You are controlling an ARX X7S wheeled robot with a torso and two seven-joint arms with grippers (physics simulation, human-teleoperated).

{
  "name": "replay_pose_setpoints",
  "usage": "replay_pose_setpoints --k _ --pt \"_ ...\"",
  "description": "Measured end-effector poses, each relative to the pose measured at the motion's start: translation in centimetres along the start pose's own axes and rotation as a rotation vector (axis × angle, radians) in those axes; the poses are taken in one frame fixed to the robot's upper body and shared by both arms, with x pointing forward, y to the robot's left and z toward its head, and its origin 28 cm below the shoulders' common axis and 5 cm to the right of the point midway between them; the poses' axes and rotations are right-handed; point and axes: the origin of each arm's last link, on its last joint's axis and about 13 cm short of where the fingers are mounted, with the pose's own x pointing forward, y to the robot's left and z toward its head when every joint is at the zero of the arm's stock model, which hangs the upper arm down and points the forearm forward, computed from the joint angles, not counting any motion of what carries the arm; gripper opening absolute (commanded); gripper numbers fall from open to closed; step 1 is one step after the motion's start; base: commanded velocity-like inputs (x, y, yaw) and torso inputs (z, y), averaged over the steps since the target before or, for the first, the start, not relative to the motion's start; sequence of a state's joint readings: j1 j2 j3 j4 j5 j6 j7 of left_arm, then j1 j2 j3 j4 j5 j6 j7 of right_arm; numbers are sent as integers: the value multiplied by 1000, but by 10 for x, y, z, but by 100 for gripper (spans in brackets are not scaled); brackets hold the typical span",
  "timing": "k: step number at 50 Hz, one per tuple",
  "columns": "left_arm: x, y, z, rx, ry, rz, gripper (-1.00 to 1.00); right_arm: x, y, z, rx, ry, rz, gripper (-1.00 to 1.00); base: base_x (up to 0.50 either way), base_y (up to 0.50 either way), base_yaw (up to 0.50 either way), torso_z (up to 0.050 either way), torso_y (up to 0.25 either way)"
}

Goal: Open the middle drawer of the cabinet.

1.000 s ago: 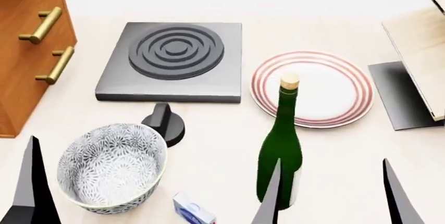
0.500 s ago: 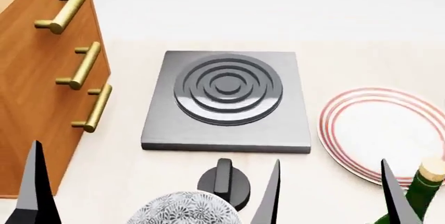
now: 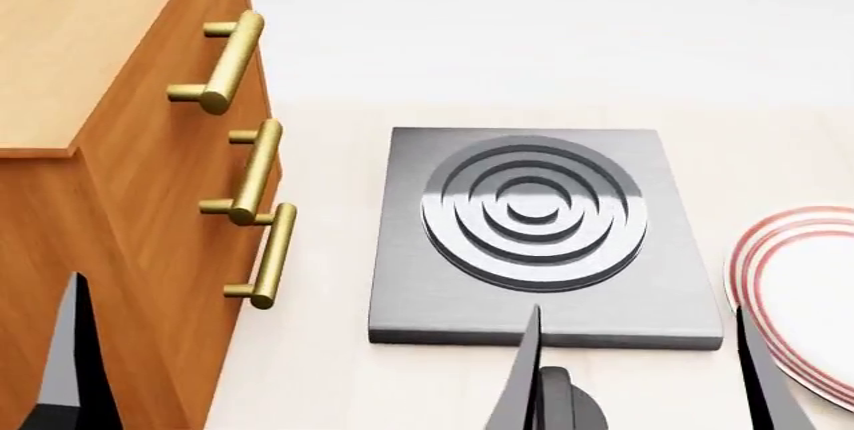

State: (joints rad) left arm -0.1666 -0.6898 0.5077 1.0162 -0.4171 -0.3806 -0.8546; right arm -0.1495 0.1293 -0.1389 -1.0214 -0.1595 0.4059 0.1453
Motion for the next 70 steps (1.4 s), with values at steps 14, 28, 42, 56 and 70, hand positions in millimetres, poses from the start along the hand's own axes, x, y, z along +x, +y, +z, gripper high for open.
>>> replay_pose_setpoints --k 14,28,42,56,70 --pt "0 0 0 -1 1 -2 100 -1 -1 1 11 -11 -6 100 0 0 0 0 0" --pt "24 -7 13 149 -47 -31 100 -1 -2 1 18 -8 -12 100 0 0 0 0 0" --pt "91 -15 39 619 -213 -104 100 -1 -3 0 26 -1 -15 100 0 0 0 0 0" --pt "175 -42 38 1074 -281 -196 100 -2 -4 2 37 -13 -12 100 0 0 0 0 0" --pt "237 -68 3 1308 -237 -288 100 -2 -5 3 53 -13 -2 100 0 0 0 0 0"
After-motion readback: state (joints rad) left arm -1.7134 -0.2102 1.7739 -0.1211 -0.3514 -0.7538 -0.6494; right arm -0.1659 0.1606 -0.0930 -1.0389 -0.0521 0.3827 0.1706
